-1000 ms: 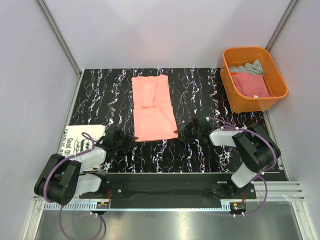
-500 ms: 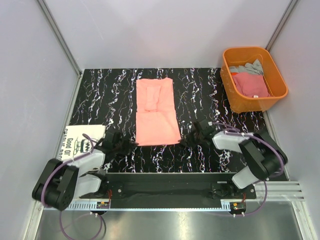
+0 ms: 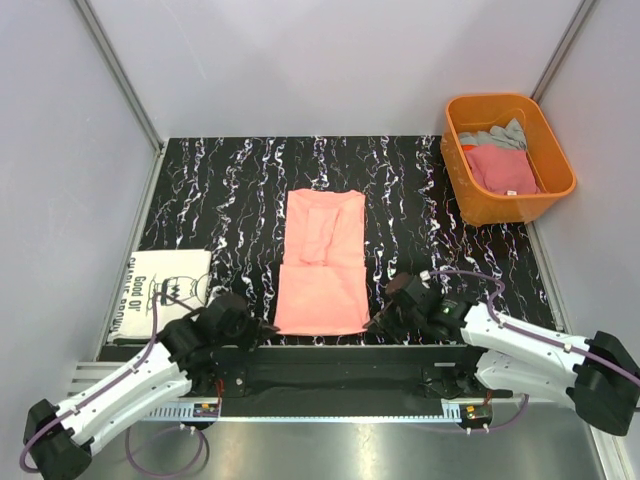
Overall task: Fold and stack the t-shirts
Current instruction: Fold the tshirt
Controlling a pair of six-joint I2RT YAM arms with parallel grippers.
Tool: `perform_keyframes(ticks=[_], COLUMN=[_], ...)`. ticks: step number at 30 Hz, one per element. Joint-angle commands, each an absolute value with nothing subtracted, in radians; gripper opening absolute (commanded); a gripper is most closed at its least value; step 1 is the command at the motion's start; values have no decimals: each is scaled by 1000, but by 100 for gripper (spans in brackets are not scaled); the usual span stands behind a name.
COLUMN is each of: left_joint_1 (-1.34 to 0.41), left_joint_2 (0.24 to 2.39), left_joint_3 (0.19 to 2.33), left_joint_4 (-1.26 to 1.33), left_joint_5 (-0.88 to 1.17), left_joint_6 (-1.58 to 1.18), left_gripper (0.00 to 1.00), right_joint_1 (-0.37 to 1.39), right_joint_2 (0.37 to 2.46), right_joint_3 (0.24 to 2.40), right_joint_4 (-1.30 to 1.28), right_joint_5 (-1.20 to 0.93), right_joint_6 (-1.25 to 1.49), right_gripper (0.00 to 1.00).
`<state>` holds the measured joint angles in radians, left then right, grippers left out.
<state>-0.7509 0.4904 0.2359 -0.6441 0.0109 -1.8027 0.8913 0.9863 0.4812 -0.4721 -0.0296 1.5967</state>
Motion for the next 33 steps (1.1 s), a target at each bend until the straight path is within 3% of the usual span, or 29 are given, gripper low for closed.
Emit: perform_keyframes(ticks=[1, 5, 9, 14, 23, 33], left_joint_1=[-807, -834, -834, -802, -453, -304], left_joint_2=[476, 524, 691, 917, 1287, 1675], left_joint_3=[331, 434, 685, 931, 1256, 1531], left_joint_4=[-799, -835, -838, -810, -661, -543], left_joint_5=[-66, -124, -236, -351, -137, 86], left_joint_6=[-1867, -1800, -1556, -1333, -1045, -936], left_gripper=[0, 0, 0, 0, 0, 0], right_joint_1=[965, 993, 979, 726, 462, 285], right_joint_2=[950, 954, 971, 1064, 1417, 1724], right_joint_3=[518, 567, 656, 840, 1215, 1515], right_joint_4=[-595, -633, -666, -683, -687, -684], right_joint_5=[60, 87, 156, 62, -129, -273], right_joint_6=[1663, 1649, 1565, 1352, 1095, 979], right_gripper=[0, 0, 0, 0, 0, 0])
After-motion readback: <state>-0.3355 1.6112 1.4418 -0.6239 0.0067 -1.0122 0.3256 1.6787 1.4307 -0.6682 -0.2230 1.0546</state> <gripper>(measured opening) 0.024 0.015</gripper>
